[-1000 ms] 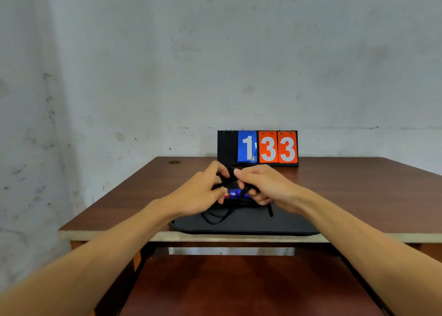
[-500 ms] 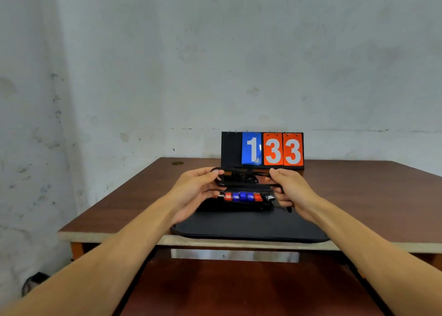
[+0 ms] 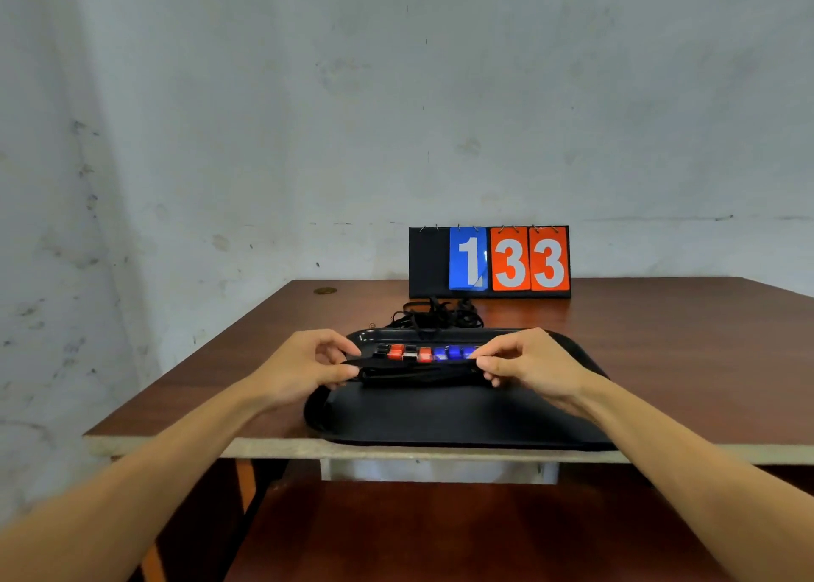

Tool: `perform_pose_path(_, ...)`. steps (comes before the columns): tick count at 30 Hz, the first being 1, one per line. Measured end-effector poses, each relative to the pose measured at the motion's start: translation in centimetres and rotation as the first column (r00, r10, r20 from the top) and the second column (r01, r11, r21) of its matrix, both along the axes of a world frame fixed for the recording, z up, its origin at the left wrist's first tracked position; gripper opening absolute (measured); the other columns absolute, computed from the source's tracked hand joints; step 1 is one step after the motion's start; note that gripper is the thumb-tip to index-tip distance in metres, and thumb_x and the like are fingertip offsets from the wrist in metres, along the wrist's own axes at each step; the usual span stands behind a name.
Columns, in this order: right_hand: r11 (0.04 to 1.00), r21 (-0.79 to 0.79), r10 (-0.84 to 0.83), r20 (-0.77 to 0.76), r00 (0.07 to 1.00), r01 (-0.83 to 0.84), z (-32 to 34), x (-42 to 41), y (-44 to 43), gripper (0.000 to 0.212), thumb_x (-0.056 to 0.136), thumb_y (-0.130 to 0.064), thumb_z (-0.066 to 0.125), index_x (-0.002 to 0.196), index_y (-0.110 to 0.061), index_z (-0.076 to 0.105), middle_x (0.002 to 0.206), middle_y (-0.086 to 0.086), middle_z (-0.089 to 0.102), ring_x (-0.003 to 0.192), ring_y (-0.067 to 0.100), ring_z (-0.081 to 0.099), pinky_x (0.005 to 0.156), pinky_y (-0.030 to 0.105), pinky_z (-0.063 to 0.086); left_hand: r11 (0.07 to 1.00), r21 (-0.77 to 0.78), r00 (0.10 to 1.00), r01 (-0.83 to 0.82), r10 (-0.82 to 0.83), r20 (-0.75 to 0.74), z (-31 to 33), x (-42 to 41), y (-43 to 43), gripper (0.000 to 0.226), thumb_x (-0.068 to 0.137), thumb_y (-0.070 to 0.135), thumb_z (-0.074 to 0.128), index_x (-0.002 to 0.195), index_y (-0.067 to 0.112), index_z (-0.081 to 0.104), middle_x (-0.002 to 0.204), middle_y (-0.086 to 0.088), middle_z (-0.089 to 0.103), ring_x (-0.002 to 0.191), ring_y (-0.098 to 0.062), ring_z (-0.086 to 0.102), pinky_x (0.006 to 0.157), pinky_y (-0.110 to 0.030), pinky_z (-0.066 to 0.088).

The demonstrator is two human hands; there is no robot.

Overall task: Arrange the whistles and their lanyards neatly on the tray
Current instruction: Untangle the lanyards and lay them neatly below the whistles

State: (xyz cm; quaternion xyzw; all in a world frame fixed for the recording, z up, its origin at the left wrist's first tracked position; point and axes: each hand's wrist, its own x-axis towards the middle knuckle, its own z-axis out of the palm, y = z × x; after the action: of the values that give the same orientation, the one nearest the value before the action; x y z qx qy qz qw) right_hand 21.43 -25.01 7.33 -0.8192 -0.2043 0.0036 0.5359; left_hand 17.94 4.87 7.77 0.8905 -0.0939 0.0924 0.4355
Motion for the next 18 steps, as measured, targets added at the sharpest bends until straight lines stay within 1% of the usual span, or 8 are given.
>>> perform_pose_path(2, 0.984, -0.175, -0.011, 0.107, 0.994, 0.030, -0.1, 0.5, -0.2, 0.011, 0.083, -0.006, 0.069, 0.090, -0.012, 0.077, 0.077, 0.002, 0.072, 0.057, 0.004, 0.062, 0.062, 0.014, 0.049, 0.998, 0.067, 1.000, -0.005, 0.003, 0.031, -0.4, 0.4, 0.3, 0.016, 0.079, 0.010, 0.075, 0.091, 0.018, 0.070, 0.081, 0.000, 0.068, 0.068, -0.010, 0.066, 0.068, -0.018, 0.051)
perform_pose_path(4, 0.941, -0.327, -0.016, 0.213, 0.977, 0.087, -0.4, 0.7, -0.5, 0.013, 0.082, -0.011, 0.071, 0.091, -0.017, 0.077, 0.079, -0.004, 0.073, 0.057, 0.001, 0.063, 0.064, 0.011, 0.048, 0.992, 0.127, 0.998, 0.008, -0.015, 0.059, -0.4, 1.0, 0.1, 0.014, 0.076, 0.012, 0.078, 0.084, 0.022, 0.072, 0.076, 0.006, 0.069, 0.069, -0.001, 0.065, 0.067, -0.013, 0.048)
perform_pose_path(5, 0.923, -0.367, -0.021, 0.257, 0.966, 0.118, -0.7, 0.6, -0.7, 0.014, 0.081, -0.013, 0.072, 0.092, -0.020, 0.077, 0.080, -0.008, 0.072, 0.058, 0.001, 0.063, 0.065, 0.009, 0.048, 0.988, 0.152, 0.997, 0.017, -0.028, 0.072, -0.4, 1.3, -0.2, 0.014, 0.075, 0.012, 0.079, 0.081, 0.023, 0.073, 0.072, 0.008, 0.069, 0.065, 0.003, 0.063, 0.064, -0.010, 0.046)
perform_pose_path(8, 0.902, -0.385, -0.046, 0.365, 0.930, 0.196, -1.3, 0.6, -1.3, 0.017, 0.080, -0.017, 0.074, 0.090, -0.029, 0.070, 0.081, -0.013, 0.067, 0.071, 0.003, 0.063, 0.069, 0.011, 0.046, 0.989, 0.147, 0.995, 0.000, -0.015, 0.102, -1.2, 2.1, -1.1, 0.014, 0.073, 0.012, 0.080, 0.076, 0.024, 0.075, 0.069, 0.006, 0.071, 0.063, 0.003, 0.062, 0.062, -0.007, 0.045)
perform_pose_path(10, 0.901, -0.375, -0.048, 0.412, 0.910, 0.218, -1.4, 0.7, -1.5, 0.012, 0.079, -0.020, 0.075, 0.084, -0.029, 0.067, 0.081, -0.012, 0.067, 0.076, 0.003, 0.062, 0.070, 0.011, 0.045, 0.994, 0.095, 0.991, -0.047, 0.034, 0.131, -2.2, 2.3, -1.2, 0.012, 0.073, 0.012, 0.080, 0.076, 0.022, 0.076, 0.072, 0.003, 0.072, 0.066, 0.000, 0.063, 0.065, -0.007, 0.045)
perform_pose_path(12, 0.877, -0.426, -0.019, 0.428, 0.904, 0.221, -1.5, 0.9, -1.4, 0.008, 0.079, -0.023, 0.075, 0.079, -0.027, 0.068, 0.079, -0.013, 0.066, 0.075, 0.001, 0.060, 0.067, 0.010, 0.043, 0.994, 0.084, 0.986, -0.074, 0.060, 0.153, -2.8, 2.3, -1.2, 0.011, 0.073, 0.012, 0.080, 0.076, 0.022, 0.076, 0.070, 0.005, 0.071, 0.065, 0.001, 0.062, 0.064, -0.006, 0.044)
perform_pose_path(14, 0.847, -0.485, 0.016, 0.433, 0.901, 0.217, -1.6, 0.9, -1.2, 0.005, 0.079, -0.024, 0.075, 0.079, -0.025, 0.070, 0.080, -0.012, 0.065, 0.073, 0.002, 0.058, 0.066, 0.011, 0.044, 0.991, 0.115, 0.986, -0.073, 0.054, 0.159, -2.9, 2.2, -1.2, 0.010, 0.074, 0.013, 0.080, 0.077, 0.022, 0.076, 0.069, 0.007, 0.068, 0.063, 0.001, 0.059, 0.062, -0.006, 0.041)
perform_pose_path(18, 0.814, -0.529, 0.054, 0.479, 0.876, 0.239, -1.8, 0.9, -1.0, 0.004, 0.081, -0.026, 0.072, 0.079, -0.027, 0.069, 0.085, -0.012, 0.062, 0.078, 0.005, 0.057, 0.073, 0.020, 0.047, 0.990, 0.127, 0.985, -0.063, 0.041, 0.168, -2.8, 2.1, -1.0, 0.018, 0.074, 0.013, 0.080, 0.075, 0.030, 0.074, 0.081, 0.004, 0.066, 0.074, -0.008, 0.059, 0.065, -0.011, 0.042)
